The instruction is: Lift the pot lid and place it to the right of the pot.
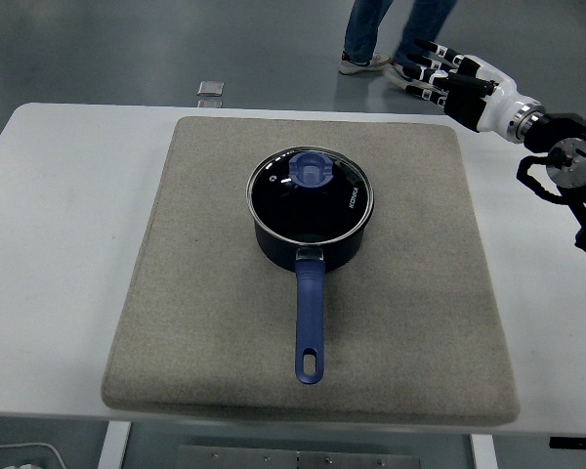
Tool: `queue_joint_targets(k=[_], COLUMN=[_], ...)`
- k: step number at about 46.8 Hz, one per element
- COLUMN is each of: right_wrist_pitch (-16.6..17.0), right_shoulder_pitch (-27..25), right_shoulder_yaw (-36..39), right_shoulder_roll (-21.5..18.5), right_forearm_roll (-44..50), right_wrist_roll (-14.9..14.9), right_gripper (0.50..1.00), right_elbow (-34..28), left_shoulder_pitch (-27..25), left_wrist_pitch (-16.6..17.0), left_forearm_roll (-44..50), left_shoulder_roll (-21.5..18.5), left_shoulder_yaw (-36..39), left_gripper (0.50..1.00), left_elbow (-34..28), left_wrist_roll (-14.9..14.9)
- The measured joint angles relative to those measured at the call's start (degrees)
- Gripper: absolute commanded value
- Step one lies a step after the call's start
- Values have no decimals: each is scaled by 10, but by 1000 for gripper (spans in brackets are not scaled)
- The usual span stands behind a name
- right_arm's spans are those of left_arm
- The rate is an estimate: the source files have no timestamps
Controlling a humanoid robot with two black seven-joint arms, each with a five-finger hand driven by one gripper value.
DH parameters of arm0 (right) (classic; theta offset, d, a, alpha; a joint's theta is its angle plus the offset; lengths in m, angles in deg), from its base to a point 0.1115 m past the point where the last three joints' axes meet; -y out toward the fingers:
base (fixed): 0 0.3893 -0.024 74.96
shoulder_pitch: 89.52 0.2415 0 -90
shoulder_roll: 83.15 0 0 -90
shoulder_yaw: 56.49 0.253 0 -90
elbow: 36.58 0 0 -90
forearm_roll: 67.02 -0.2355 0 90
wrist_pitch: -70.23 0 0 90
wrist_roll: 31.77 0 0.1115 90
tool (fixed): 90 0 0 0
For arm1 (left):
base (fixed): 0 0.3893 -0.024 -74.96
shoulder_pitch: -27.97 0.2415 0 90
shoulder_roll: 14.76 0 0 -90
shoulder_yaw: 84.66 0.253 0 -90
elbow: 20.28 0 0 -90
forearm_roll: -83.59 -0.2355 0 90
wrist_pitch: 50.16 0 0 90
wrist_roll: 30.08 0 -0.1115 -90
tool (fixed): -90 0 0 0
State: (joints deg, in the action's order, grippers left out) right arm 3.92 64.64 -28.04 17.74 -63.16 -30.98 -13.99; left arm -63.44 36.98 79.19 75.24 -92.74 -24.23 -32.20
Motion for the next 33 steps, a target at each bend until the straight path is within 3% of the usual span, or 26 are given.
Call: queue_joint_targets(k=[33], right_wrist_pitch=[-1], right_shoulder_pitch=[0], right_shoulder_yaw=[0], right_shoulder_roll=[1], right_forearm_roll=[0], right_wrist_roll=[2], right_gripper=[944], right_elbow=[0], left_shoulder_pitch=[0], left_wrist_pitch=[-1], left_forearm_roll=[-1], left_shoulder_roll=[0], left_shoulder_yaw=[1], left_gripper=[1000], left_elbow=[0], left_wrist_roll=[0])
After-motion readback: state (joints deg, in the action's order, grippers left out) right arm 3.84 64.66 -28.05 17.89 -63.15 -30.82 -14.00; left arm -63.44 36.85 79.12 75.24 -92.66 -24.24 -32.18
